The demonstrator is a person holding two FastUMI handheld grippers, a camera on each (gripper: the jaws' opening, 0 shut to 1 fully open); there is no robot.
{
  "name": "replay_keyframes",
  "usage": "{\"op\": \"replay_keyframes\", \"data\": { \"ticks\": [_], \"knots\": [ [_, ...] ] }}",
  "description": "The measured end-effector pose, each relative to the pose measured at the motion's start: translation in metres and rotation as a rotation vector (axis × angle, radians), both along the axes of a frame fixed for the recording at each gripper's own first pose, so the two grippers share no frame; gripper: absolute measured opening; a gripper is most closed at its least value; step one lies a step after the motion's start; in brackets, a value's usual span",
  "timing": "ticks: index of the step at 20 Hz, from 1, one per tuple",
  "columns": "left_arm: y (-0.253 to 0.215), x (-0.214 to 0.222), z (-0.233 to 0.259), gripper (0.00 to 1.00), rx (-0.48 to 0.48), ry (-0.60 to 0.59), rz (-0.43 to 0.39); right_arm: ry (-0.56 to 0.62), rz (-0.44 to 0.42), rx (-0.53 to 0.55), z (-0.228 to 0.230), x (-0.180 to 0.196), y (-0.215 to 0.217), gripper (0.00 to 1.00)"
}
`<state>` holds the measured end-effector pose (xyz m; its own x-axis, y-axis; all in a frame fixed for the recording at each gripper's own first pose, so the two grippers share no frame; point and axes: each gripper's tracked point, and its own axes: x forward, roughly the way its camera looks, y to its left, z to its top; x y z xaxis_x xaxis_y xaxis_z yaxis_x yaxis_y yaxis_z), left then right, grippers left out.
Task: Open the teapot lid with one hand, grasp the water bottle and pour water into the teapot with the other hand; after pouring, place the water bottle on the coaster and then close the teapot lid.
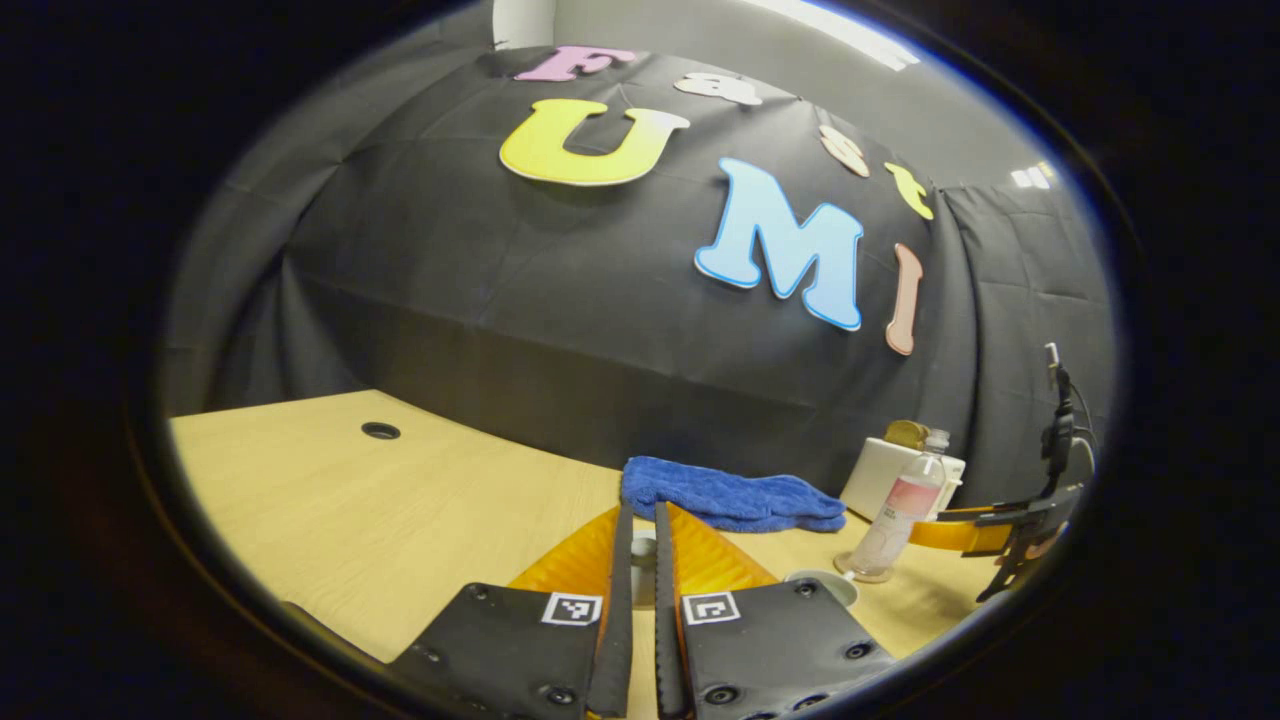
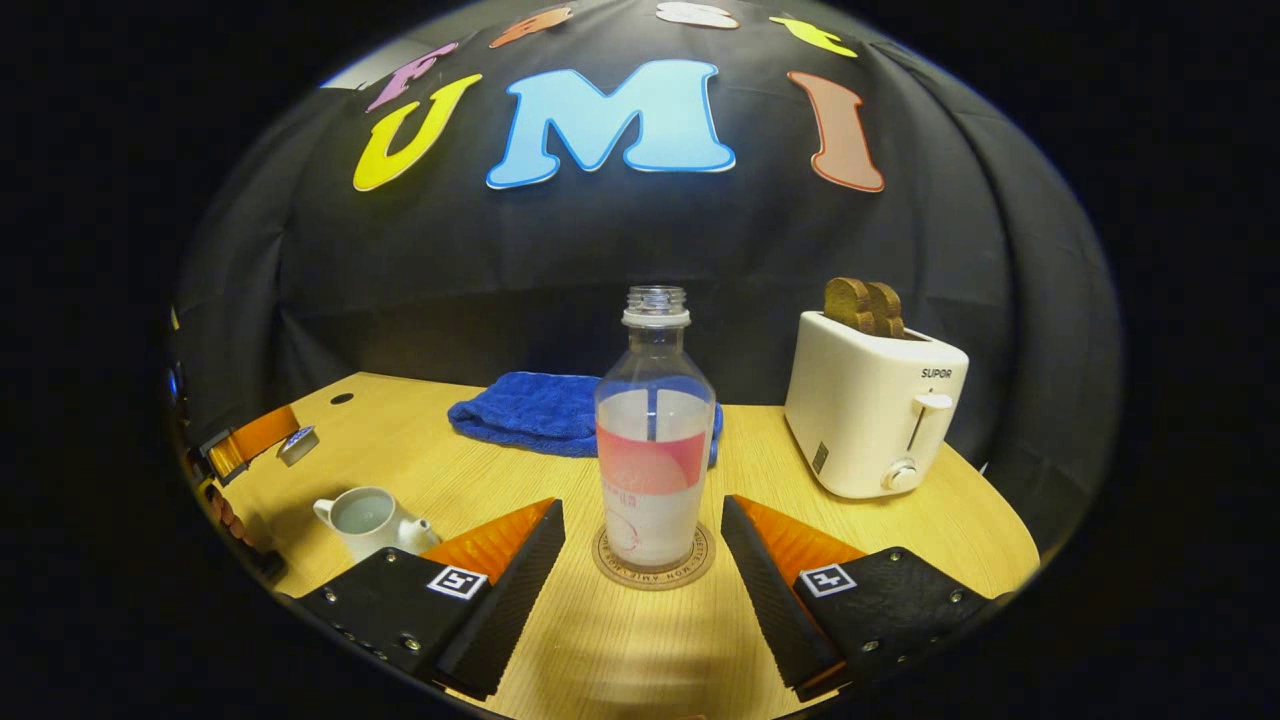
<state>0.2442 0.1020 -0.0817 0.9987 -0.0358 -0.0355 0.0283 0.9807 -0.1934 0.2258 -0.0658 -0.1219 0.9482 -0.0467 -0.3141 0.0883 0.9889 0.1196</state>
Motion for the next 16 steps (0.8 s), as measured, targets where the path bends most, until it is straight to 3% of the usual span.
{"op": "replay_keyframes", "data": {
  "ticks": [5, 9, 16],
  "knots": [
    [-0.009, 0.000, 0.000, 0.17, 0.061, -0.001, -0.007, -0.056, -0.019, -0.006, 0.007, -0.038, 0.010, 0.98],
    [-0.009, 0.000, 0.002, 0.17, 0.055, -0.007, -0.005, -0.101, -0.030, -0.012, 0.012, -0.062, 0.023, 0.98],
    [-0.022, -0.006, 0.009, 0.17, 0.058, -0.011, -0.018, -0.138, -0.042, -0.007, 0.022, -0.073, 0.021, 0.98]
  ]
}}
